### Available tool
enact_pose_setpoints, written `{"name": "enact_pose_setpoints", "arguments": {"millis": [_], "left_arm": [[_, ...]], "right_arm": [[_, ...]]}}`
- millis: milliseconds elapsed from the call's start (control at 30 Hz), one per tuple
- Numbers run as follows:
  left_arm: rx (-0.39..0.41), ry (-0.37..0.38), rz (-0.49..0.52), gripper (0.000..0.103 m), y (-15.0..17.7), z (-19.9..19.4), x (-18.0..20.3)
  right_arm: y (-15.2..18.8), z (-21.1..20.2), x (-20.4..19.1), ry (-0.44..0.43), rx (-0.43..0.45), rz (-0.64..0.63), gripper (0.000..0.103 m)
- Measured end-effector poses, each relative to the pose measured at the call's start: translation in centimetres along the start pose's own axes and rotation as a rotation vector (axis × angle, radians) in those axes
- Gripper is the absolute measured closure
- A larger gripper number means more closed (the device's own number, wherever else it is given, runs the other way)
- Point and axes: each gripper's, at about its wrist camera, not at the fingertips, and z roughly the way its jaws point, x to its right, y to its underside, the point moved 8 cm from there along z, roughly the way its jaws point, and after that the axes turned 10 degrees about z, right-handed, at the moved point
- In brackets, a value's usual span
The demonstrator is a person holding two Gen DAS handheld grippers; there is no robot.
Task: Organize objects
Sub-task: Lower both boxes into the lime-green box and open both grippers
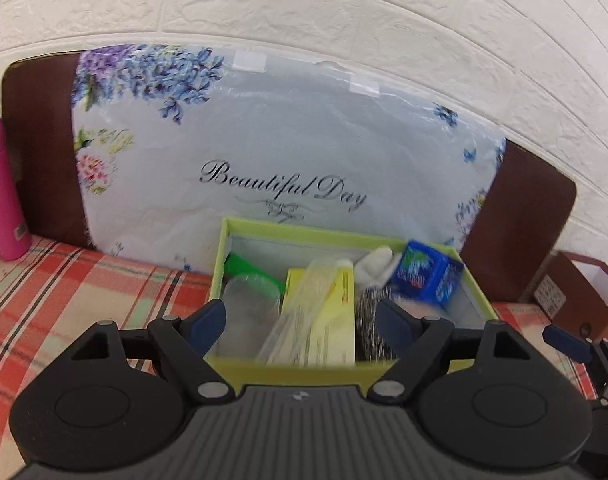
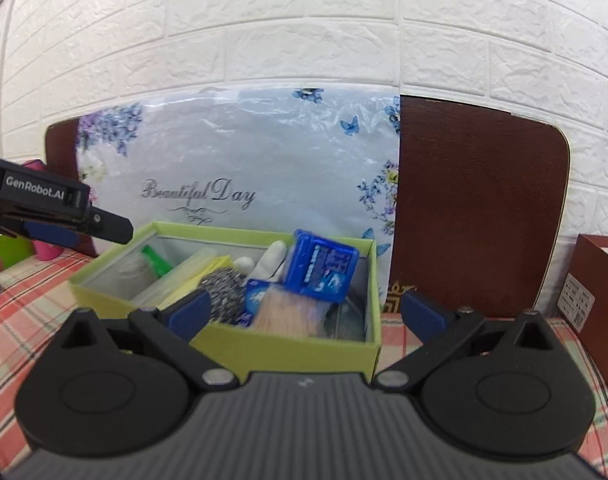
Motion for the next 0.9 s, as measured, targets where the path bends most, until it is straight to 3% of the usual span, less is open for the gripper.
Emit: {"name": "enact_pose_setpoints", "arguments": {"millis": [167, 400, 600, 767, 900], "left_arm": [[-0.007, -0.027, 0.013, 0.018, 3.4, -3.1, 0.1], [-0.079, -0.03, -0.019, 0.018, 9.5, -5.4, 0.0], [-0.128, -0.075, -0.03, 0.018, 13.5, -6.4, -0.9], [-0.141, -0.098, -0.043, 0.018, 15.4, -6.7, -2.5], [-0.12, -0.074, -0.031, 0.018, 14.8, -5.7, -2.8]], "right_arm": [[2.3, -3.4, -1.2, -0.031, -0.031, 0.048, 0.0], [6.1, -6.3, -2.1, -0.048, -0.08, 0.105, 0.0], [10.5, -7.4, -2.4, -0.005, -0.173, 0.13, 0.0], [12.8, -8.4, -2.6, 0.012, -0.23, 0.147, 0.0], [13.0, -8.9, -2.7, 0.031, -0.239, 0.152, 0.0]]}}
